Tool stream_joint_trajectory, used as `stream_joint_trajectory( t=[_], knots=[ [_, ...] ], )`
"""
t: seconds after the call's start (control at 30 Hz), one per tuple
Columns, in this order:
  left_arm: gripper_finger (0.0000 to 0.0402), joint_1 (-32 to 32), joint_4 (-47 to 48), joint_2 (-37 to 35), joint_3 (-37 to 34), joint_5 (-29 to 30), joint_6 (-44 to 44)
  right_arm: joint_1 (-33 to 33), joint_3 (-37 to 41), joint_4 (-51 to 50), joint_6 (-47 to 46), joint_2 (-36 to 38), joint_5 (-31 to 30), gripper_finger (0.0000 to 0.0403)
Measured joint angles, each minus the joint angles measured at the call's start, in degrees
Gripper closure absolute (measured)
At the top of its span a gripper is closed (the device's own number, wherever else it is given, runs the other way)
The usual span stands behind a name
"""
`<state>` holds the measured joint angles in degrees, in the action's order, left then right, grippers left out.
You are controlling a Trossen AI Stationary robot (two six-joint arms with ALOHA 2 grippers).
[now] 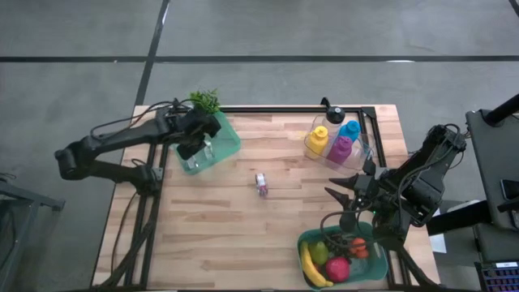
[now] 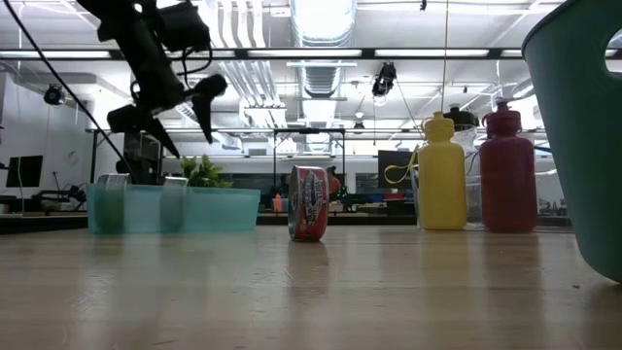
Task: Pick & Place Food Item
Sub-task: Put the red tuna can into the blue transparent bin
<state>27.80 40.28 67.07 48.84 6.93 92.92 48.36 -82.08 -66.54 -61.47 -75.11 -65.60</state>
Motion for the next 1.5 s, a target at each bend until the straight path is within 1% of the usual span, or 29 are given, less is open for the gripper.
stream_joint_trajectory(
  t=[0.13,0.33,0.47,0.63,0.8,0.93,1.07,1.23,1.37,1.5],
  knots=[
    [0.012,-2.1,0.1,-1.7,0.0,-1.4,-0.1,0.0,0.0,0.0,0.0,0.0,0.0,0.0278],
    [0.012,-6.9,0.1,-2.1,0.0,-2.2,-0.3,0.0,0.0,0.0,0.0,0.0,0.0,0.0278],
    [0.012,-10.3,-0.9,-2.1,0.0,-2.3,-4.6,0.0,0.0,0.0,0.0,0.0,0.0,0.0278],
    [0.012,-15.7,-2.6,-2.1,0.0,-2.7,-8.8,0.0,0.0,0.0,0.0,0.0,0.0,0.0278],
    [0.012,-22.0,-6.1,-1.7,0.0,-2.7,-9.0,0.0,0.0,0.0,0.0,0.0,0.0,0.0278],
    [0.012,-25.4,-7.5,0.0,0.8,-2.7,-8.5,0.0,0.0,0.0,0.0,0.0,0.0,0.0278],
    [0.012,-27.5,-2.0,4.4,6.4,-2.5,-7.2,0.0,0.0,0.0,0.0,0.0,0.0,0.0278],
    [0.012,-28.0,5.0,12.9,16.7,-2.0,-7.9,0.0,0.0,0.0,0.0,0.0,0.0,0.0278],
    [0.012,-28.0,10.6,20.6,26.1,-2.0,-11.2,0.0,0.0,0.0,0.0,0.0,0.0,0.0278],
    [0.012,-28.2,21.4,28.8,36.9,-2.0,-13.0,0.0,0.0,0.0,0.0,0.0,0.0,0.0278]
  ],
)
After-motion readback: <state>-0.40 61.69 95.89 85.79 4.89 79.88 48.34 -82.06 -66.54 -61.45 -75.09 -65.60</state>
